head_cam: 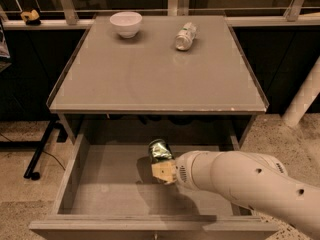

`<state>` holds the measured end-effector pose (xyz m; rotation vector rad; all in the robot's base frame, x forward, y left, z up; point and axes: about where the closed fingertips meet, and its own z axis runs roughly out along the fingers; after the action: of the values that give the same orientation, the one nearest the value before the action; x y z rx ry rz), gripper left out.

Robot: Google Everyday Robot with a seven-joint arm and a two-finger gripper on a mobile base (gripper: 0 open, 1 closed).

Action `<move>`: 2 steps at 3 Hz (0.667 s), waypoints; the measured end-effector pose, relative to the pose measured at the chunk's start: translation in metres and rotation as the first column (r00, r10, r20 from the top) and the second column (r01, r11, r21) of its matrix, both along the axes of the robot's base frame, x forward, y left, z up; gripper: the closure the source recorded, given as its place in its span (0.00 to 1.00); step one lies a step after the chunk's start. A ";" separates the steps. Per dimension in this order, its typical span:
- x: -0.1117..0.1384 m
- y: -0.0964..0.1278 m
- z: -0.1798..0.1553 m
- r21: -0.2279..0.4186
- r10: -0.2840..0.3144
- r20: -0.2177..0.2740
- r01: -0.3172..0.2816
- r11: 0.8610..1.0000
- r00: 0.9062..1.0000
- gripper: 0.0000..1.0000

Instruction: Place green can into top drawer

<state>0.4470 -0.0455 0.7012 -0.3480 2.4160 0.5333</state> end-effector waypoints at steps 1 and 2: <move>0.000 0.000 0.000 0.000 0.000 0.000 0.000 1.000 1.000 0.11; 0.000 0.000 0.000 0.000 0.000 0.000 0.000 1.000 1.000 0.00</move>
Offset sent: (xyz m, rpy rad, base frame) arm 0.0000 0.0000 0.0000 0.0000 0.0000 0.0000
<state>0.4470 -0.0455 0.7012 -0.3481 2.4159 0.5332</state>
